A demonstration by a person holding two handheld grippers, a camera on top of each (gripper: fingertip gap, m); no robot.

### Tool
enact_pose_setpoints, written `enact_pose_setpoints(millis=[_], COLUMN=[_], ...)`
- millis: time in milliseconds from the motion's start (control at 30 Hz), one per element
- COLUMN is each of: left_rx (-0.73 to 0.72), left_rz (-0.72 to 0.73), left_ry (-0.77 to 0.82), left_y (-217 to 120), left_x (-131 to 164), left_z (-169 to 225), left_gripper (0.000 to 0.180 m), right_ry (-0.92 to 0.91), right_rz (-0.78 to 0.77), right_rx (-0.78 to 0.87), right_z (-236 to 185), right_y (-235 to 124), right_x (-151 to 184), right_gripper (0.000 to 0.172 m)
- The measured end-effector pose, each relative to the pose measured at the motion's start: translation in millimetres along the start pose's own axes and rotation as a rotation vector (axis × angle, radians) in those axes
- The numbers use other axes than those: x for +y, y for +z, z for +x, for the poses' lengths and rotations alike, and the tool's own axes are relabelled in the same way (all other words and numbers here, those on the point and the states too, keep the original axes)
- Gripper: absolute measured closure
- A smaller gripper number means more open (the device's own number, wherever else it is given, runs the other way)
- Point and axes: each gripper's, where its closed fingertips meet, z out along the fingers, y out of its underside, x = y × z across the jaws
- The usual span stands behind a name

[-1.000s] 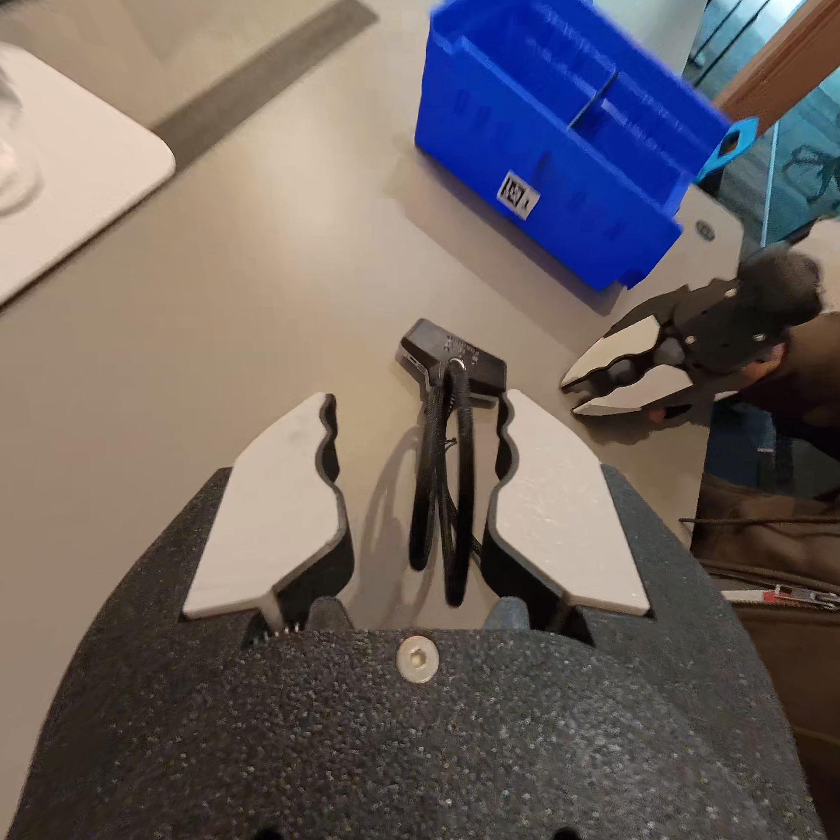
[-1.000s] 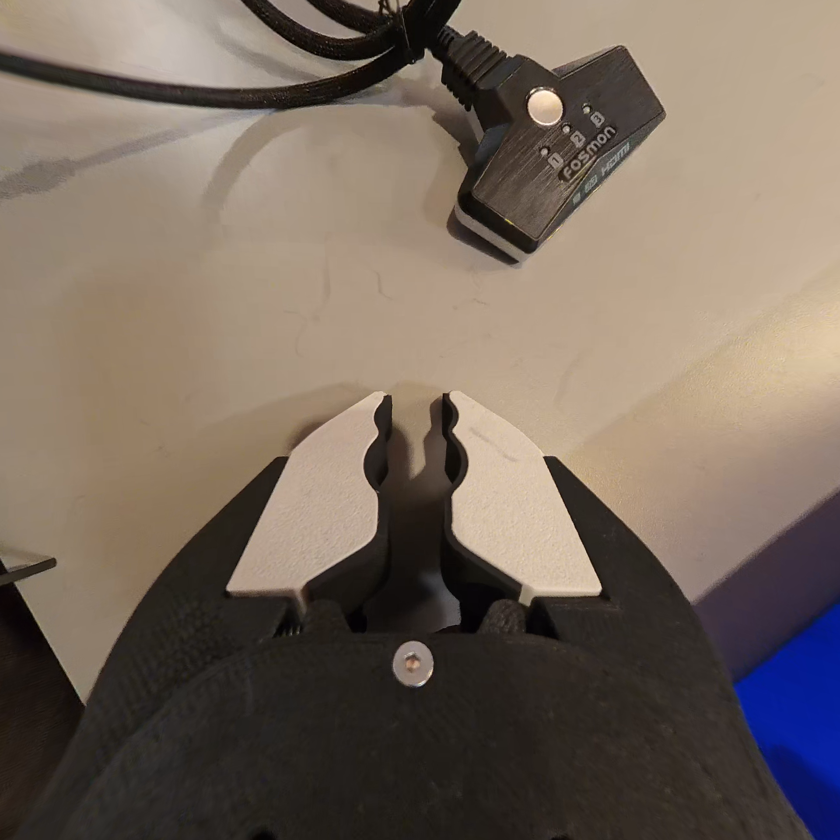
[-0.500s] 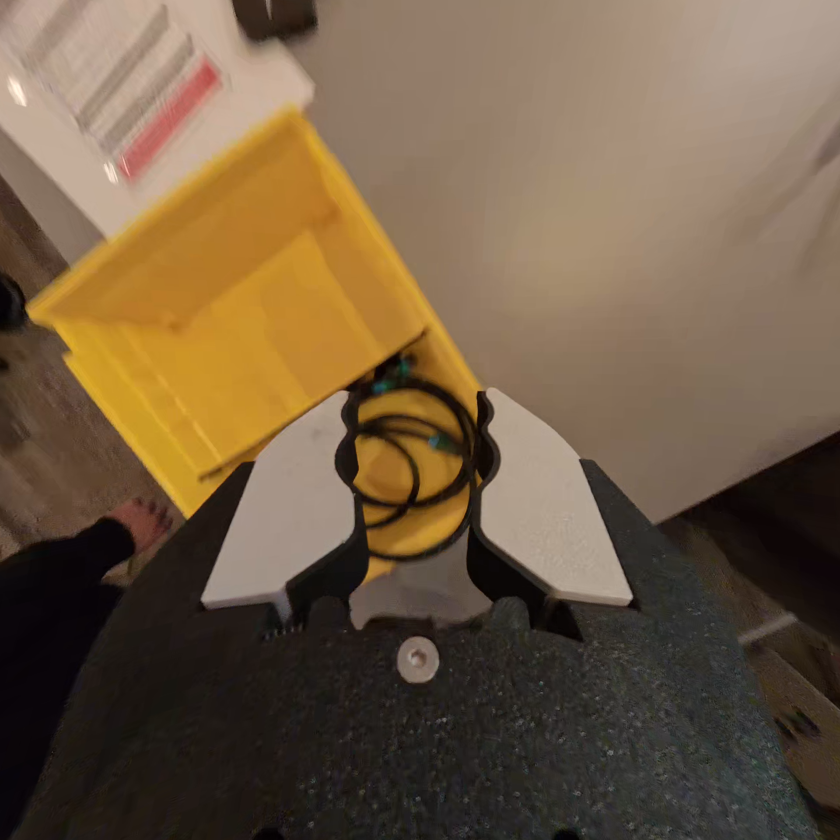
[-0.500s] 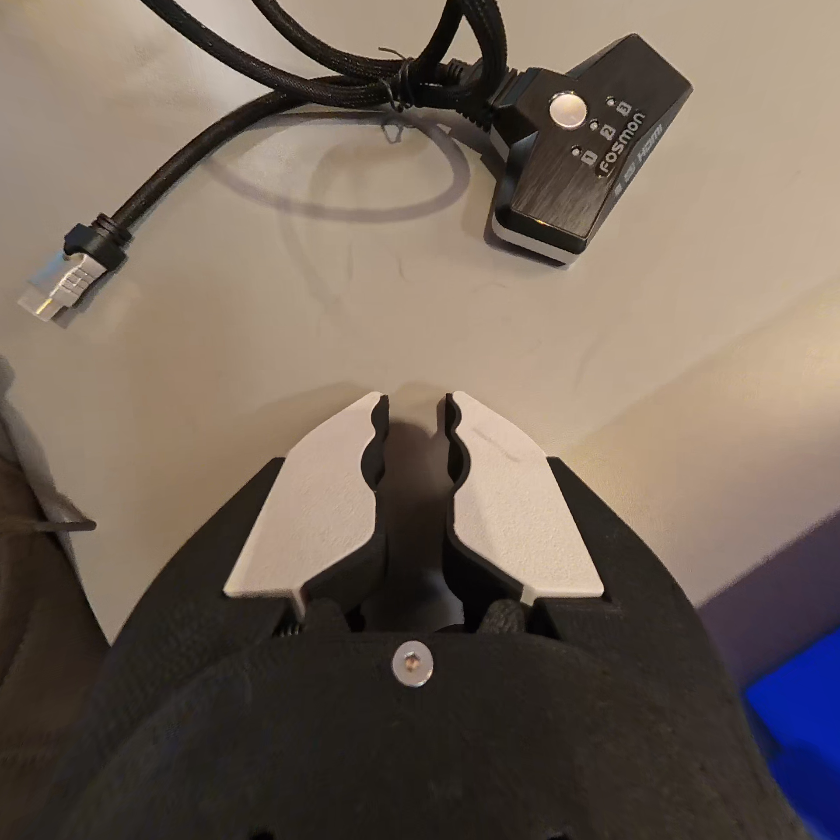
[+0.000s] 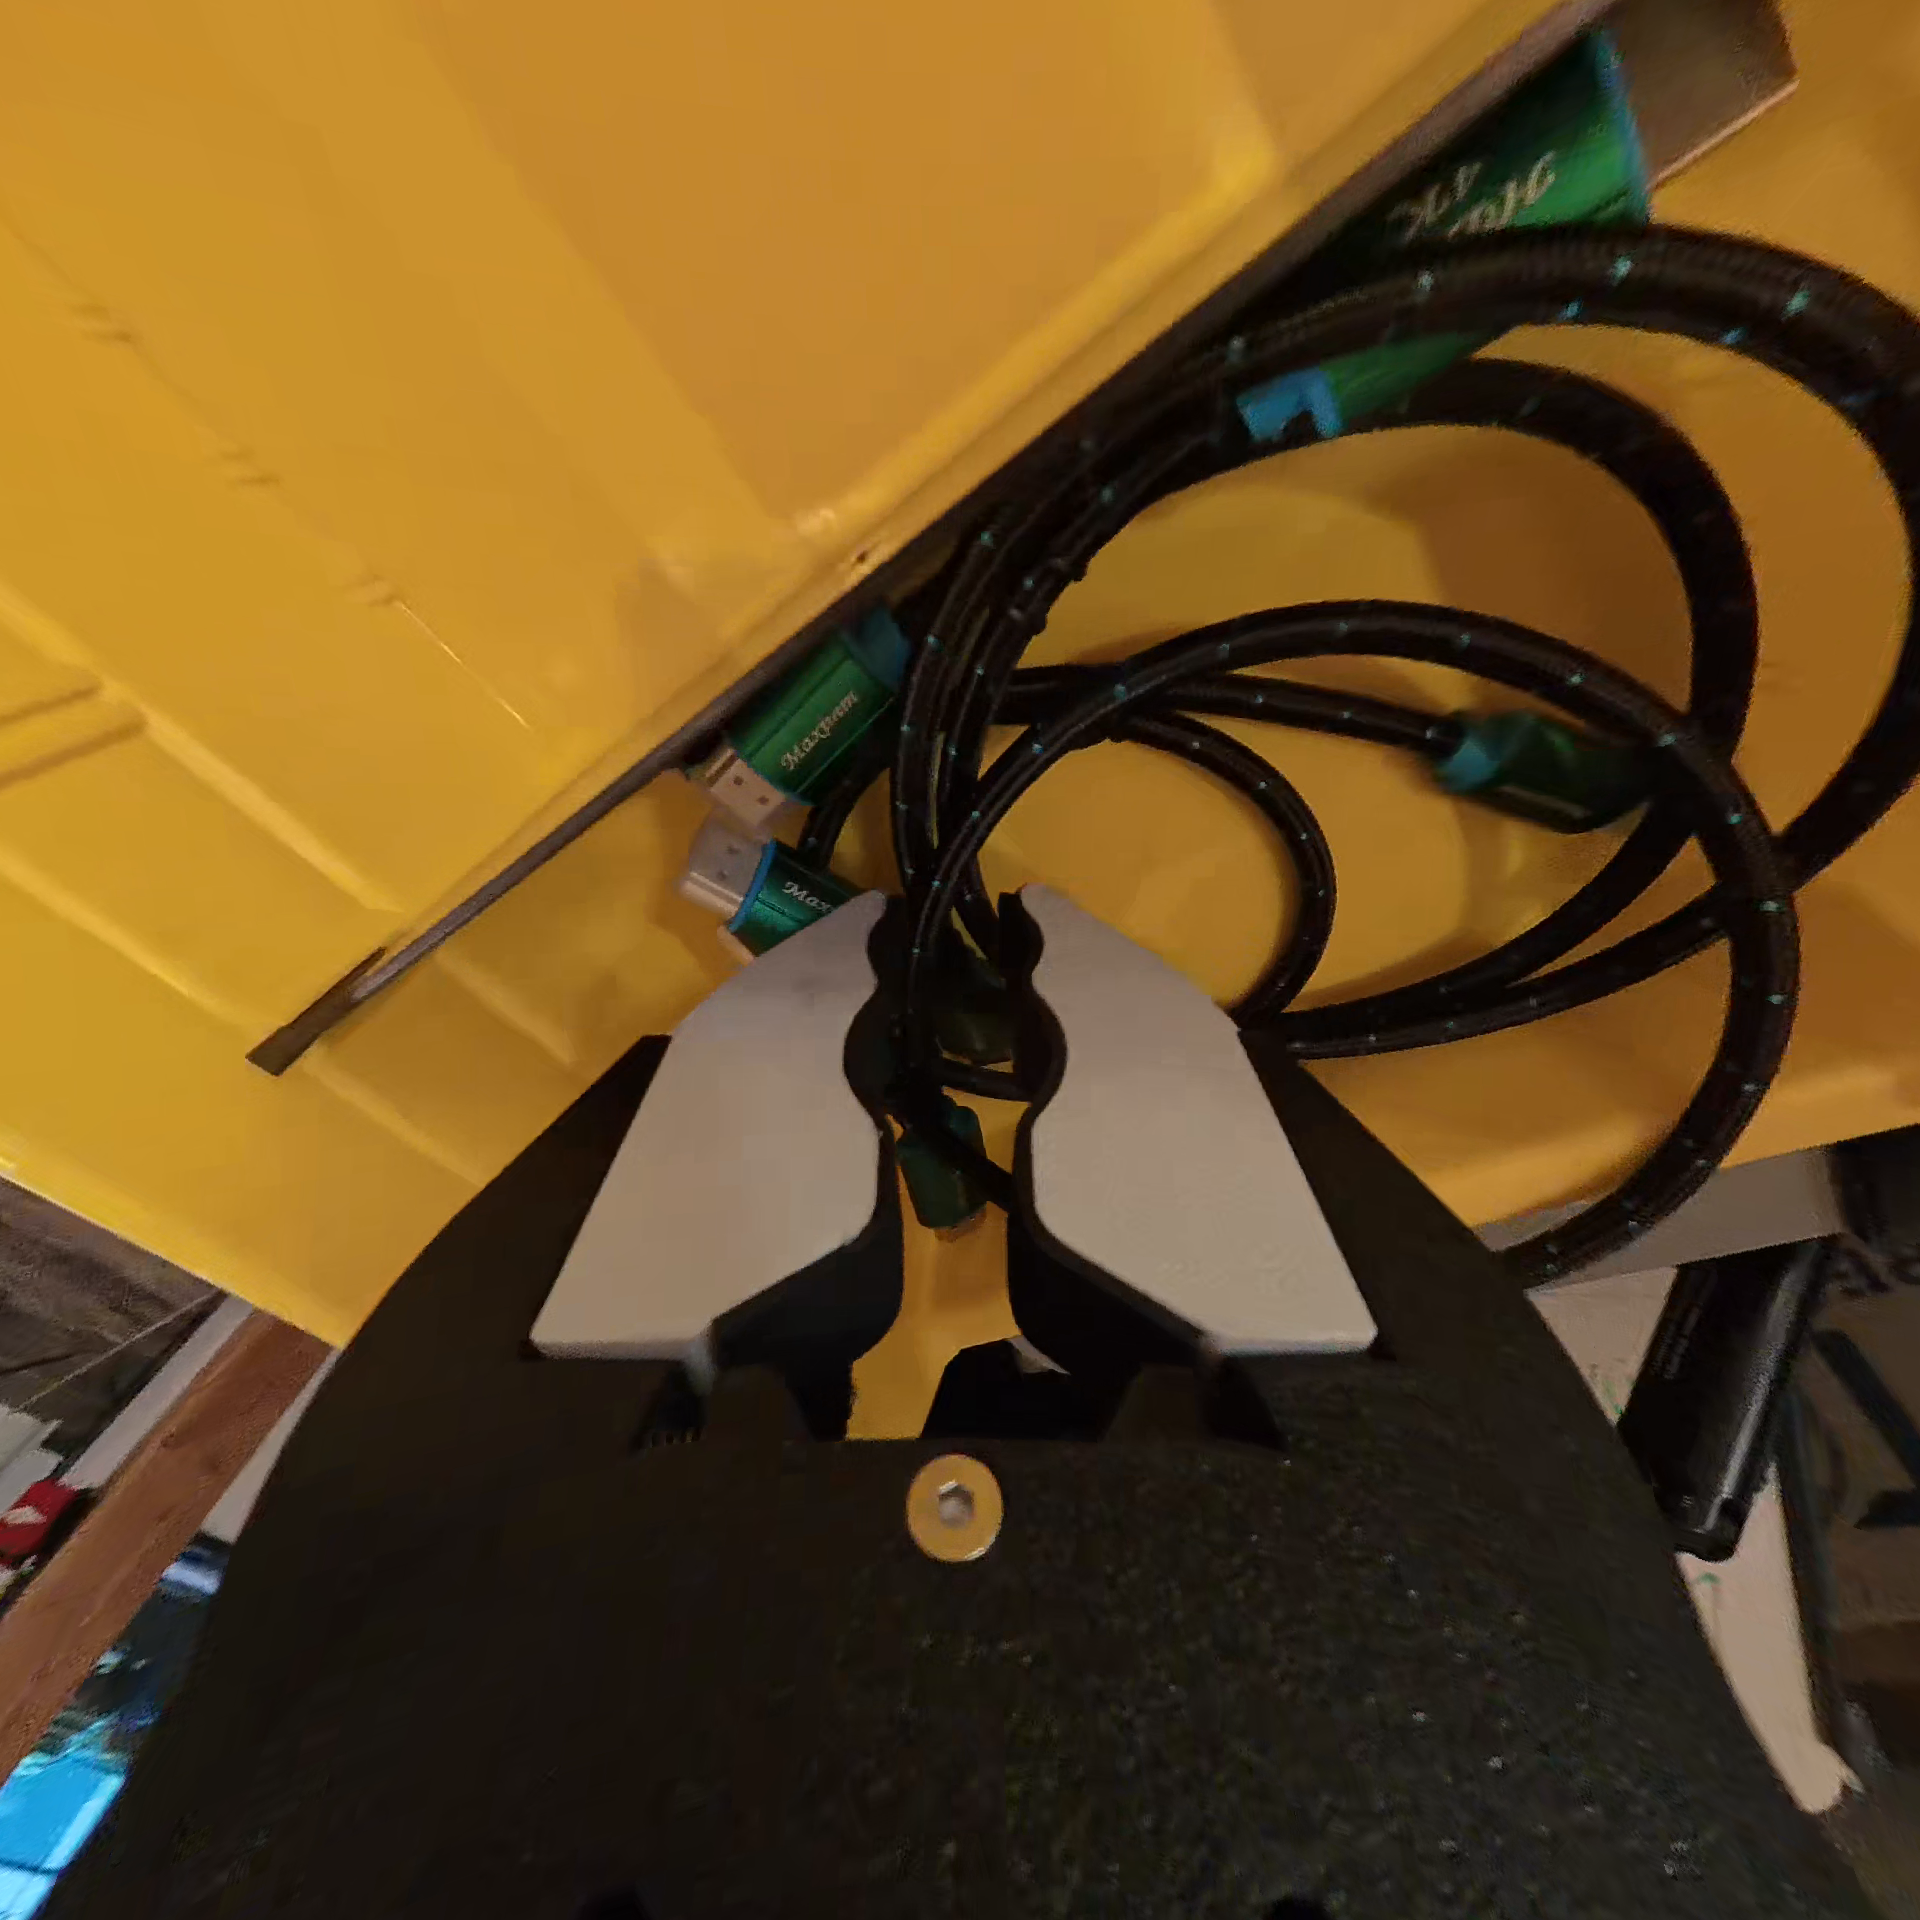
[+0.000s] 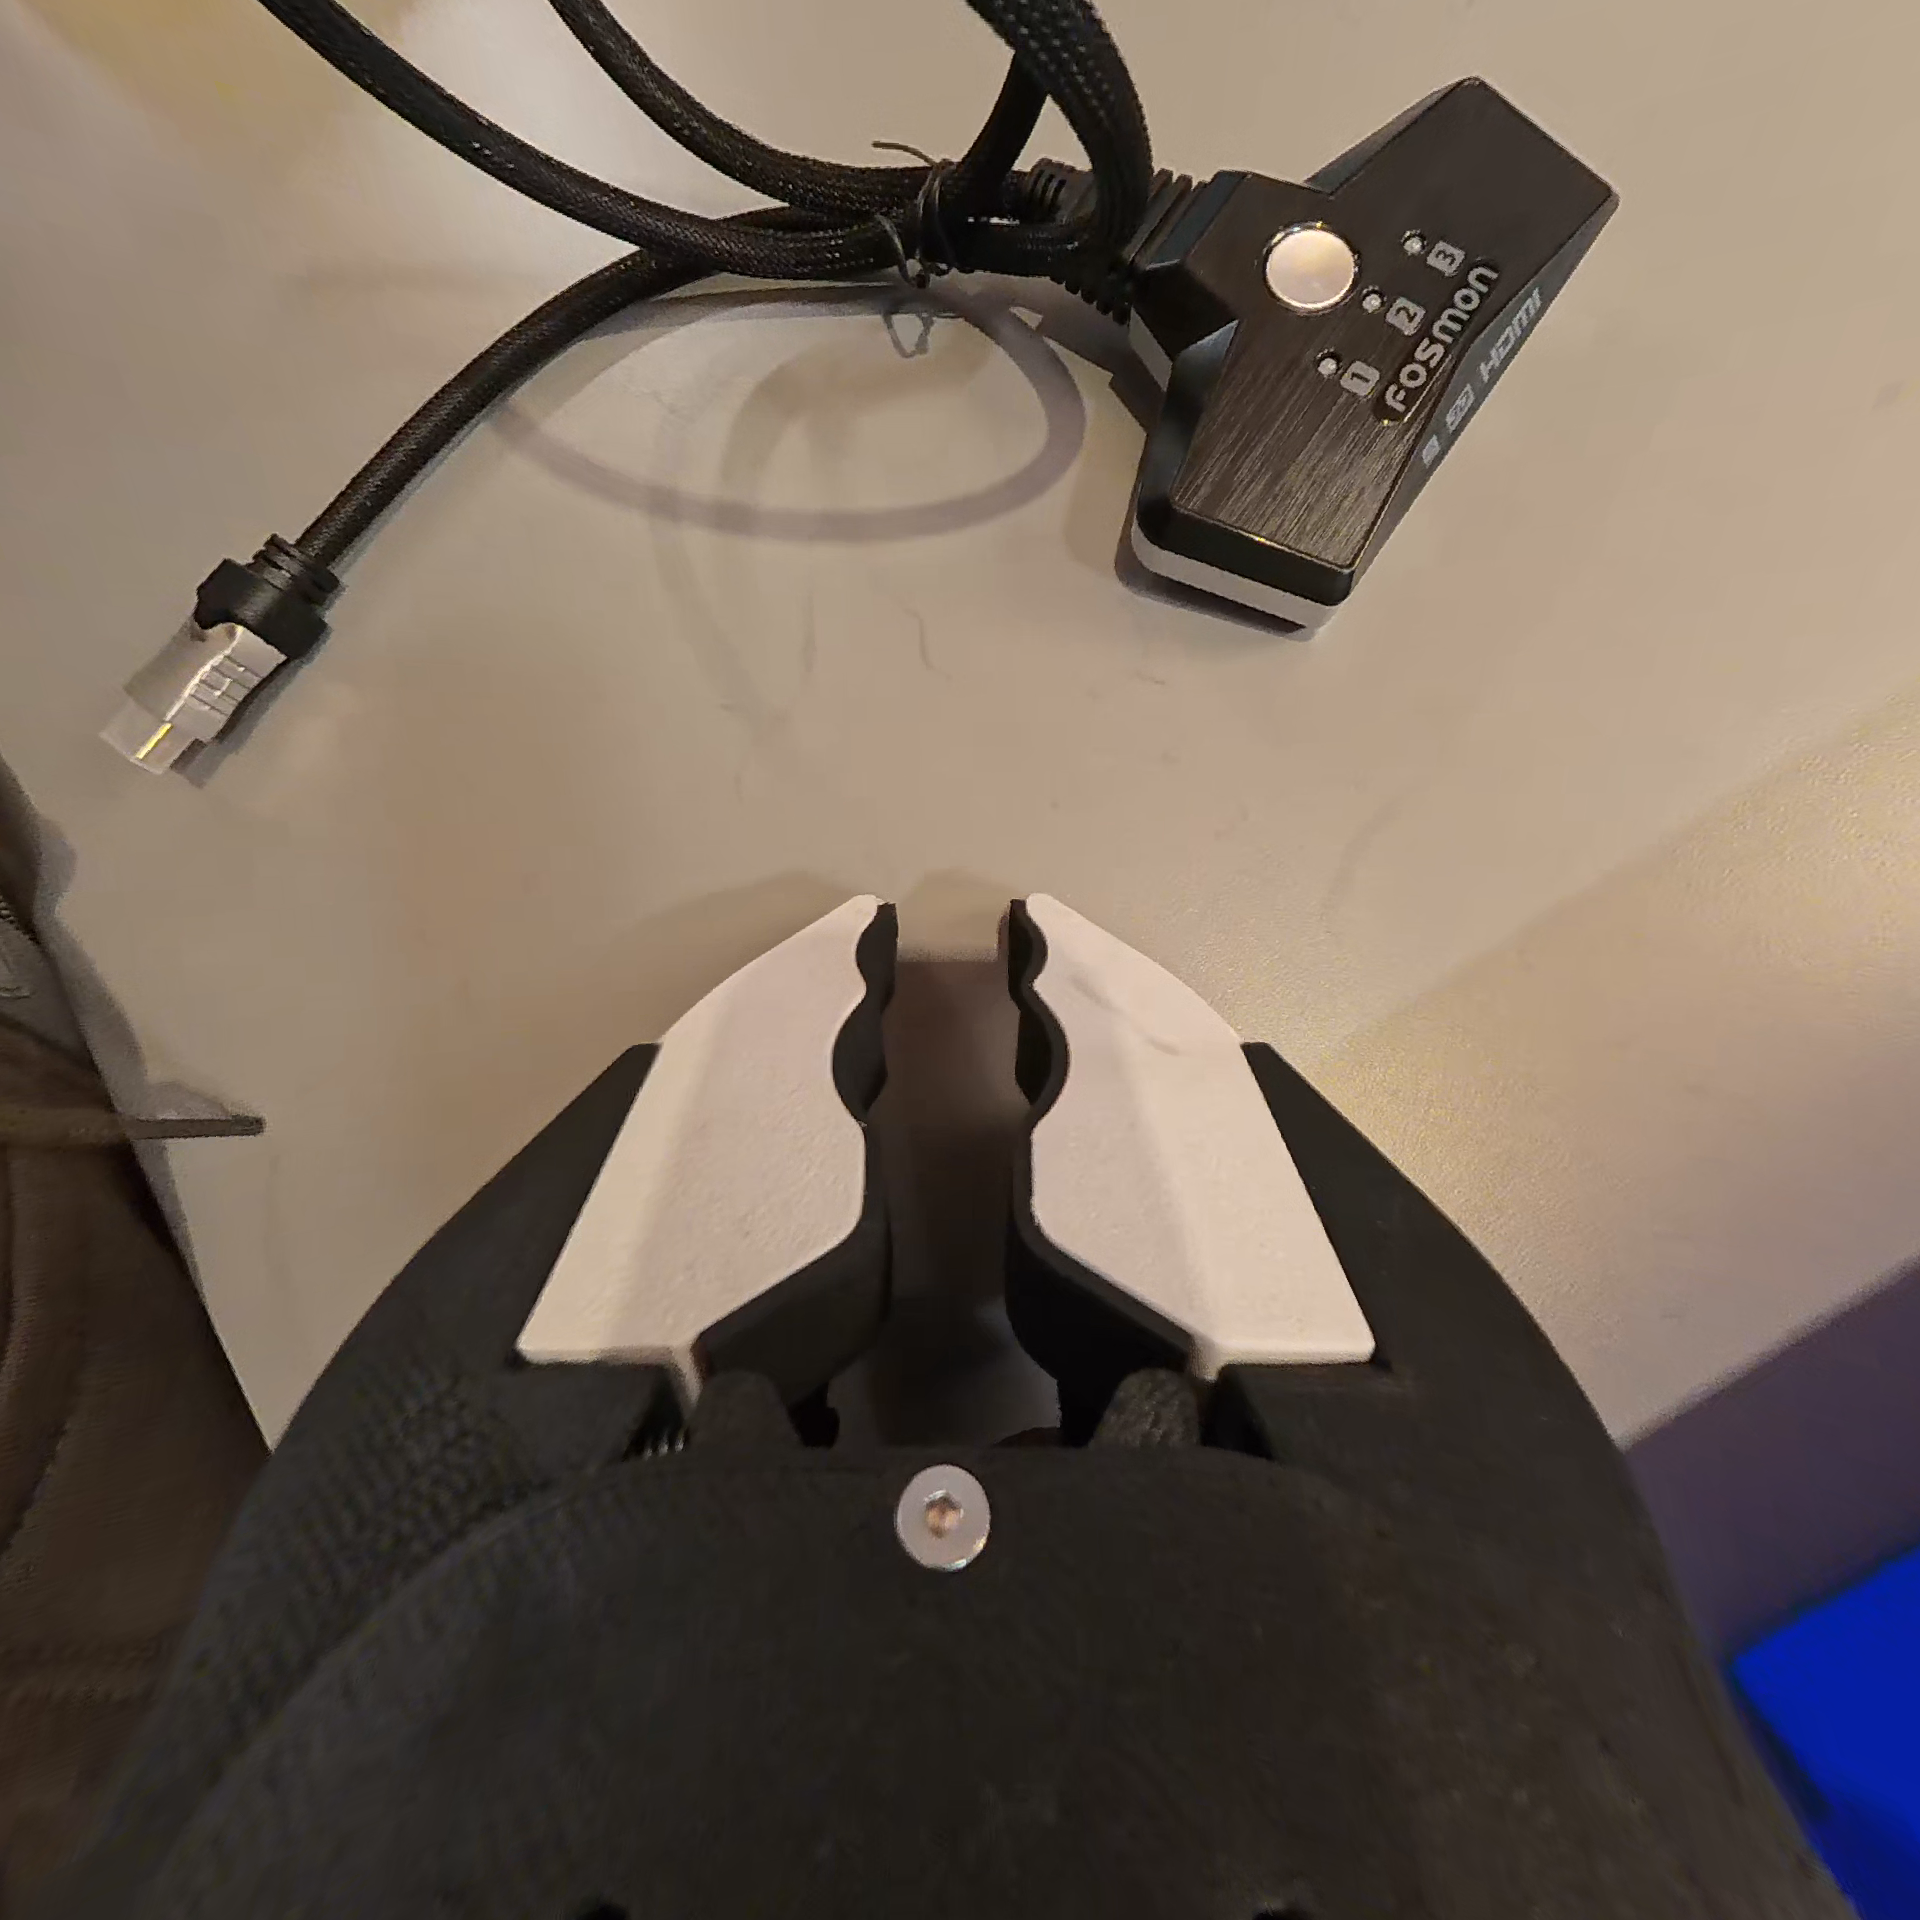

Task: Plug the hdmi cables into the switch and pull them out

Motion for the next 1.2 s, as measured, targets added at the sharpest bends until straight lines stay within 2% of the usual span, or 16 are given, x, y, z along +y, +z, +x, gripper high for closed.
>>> enact_pose_setpoints(millis=[33, 167, 300, 433, 500, 567, 633, 733, 867, 1000, 1067, 1133, 1200], left_rx=[-0.031, -0.061, -0.112, -0.233, -0.276, -0.259, -0.179, -0.023, 0.22, 0.426, 0.541, 0.623, 0.679], left_rz=[-0.007, 0.006, 0.074, 0.222, 0.379, 0.599, 0.821, 1.049, 1.269, 1.484, 1.611, 1.782, 1.869], left_ry=[0.023, 0.057, 0.032, 0.0, -0.024, -0.042, -0.027, 0.019, 0.081, 0.124, 0.119, 0.142, 0.089], left_y=[0, -12, -50, -119, -166, -215, -254, -279, -280, -274, -275, -280, -275], left_x=[1, -1, -4, -13, -28, -53, -84, -128, -182, -226, -244, -253, -265], left_z=[-3, -7, -14, -24, -22, -5, 24, 72, 127, 168, 184, 199, 206], left_gripper=[0.172, 0.174, 0.174, 0.175, 0.175, 0.174, 0.174, 0.174, 0.175, 0.174, 0.174, 0.174, 0.174], right_ry=[-0.001, 0.001, 0.005, 0.003, -0.002, -0.008, -0.019, -0.063, -0.082, -0.077, -0.067, -0.07, -0.076], right_rz=[0.0, 0.003, 0.004, 0.004, 0.003, -0.001, -0.003, 0.054, 0.152, 0.144, 0.115, 0.089, 0.066], right_rx=[0.005, 0.009, 0.007, 0.01, 0.013, 0.013, 0.017, 0.024, 0.038, 0.15, 0.165, 0.202, 0.217], right_z=[0, 1, 1, 1, 1, 0, -2, -13, -27, -9, 1, 13, 21], right_y=[0, 0, 0, 0, 1, 2, 6, 14, 31, 59, 74, 86, 91], right_x=[0, 0, -1, -1, -1, -2, -5, -24, -60, -87, -99, -107, -110], right_gripper=[0.152, 0.152, 0.152, 0.152, 0.152, 0.15, 0.145, 0.144, 0.144, 0.143, 0.146, 0.14, 0.135])
